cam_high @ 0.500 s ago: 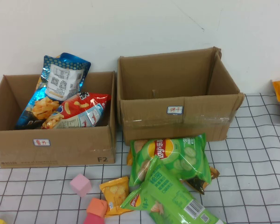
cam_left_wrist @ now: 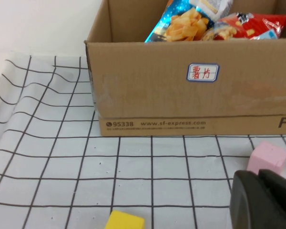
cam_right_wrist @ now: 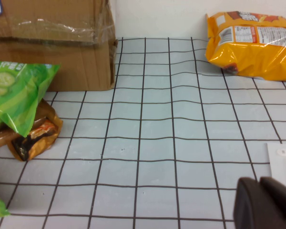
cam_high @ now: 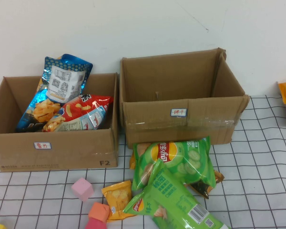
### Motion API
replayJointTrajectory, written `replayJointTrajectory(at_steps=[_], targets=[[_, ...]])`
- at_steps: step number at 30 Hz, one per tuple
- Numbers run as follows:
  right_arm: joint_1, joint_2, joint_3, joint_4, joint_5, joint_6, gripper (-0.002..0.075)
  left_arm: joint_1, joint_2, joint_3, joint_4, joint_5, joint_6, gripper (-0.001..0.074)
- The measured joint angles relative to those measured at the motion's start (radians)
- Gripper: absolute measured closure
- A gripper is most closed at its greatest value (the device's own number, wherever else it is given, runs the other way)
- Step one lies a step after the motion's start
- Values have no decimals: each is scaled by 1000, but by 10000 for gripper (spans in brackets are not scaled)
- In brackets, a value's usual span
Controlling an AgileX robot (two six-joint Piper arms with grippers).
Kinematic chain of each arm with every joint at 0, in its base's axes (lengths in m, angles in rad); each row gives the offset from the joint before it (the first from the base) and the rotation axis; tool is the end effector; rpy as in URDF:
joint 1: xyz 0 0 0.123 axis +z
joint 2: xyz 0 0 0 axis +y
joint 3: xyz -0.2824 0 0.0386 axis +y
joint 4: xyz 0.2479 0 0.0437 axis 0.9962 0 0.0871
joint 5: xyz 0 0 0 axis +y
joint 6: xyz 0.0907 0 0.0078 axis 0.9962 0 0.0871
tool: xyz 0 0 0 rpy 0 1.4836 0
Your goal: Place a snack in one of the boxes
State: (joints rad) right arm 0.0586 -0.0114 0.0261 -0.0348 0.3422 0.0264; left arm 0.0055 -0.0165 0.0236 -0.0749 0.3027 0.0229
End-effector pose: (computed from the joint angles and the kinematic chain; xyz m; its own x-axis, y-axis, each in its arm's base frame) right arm 0.0534 0.0021 0.1741 -0.2655 -0.0220 -0.9639 -0.0490 0.9988 -0.0093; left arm 0.0540 -0.0017 0.1787 -0.2205 -0.0498 -0.9741 0.0056 0.9986 -0.0523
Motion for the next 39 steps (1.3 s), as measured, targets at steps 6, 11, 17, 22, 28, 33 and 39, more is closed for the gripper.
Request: replayJointTrajectory(at_steps=[6, 11, 17, 22, 28, 33, 39], targets=[[0, 0, 0, 0, 0, 0, 727, 0, 0, 2, -19, -7, 0, 736], [0, 0, 0, 0, 0, 2, 727, 0, 0, 2, -25, -15, -37, 736], [0, 0, 0, 12, 0, 3, 727, 0, 0, 2, -66, -64, -133, 736], [0, 0, 0, 51, 0, 4, 727, 0, 0, 2, -299, -137, -289, 736], [0, 0, 0, 104, 0, 6, 727, 0, 0, 2, -562, -220, -380, 736], [0, 0, 0, 105, 0, 6, 727, 0, 0, 2, -593, -263, -375, 736], [0, 0, 0, 112, 0, 6, 727, -22, 0, -21, -575, -194, -307, 736]])
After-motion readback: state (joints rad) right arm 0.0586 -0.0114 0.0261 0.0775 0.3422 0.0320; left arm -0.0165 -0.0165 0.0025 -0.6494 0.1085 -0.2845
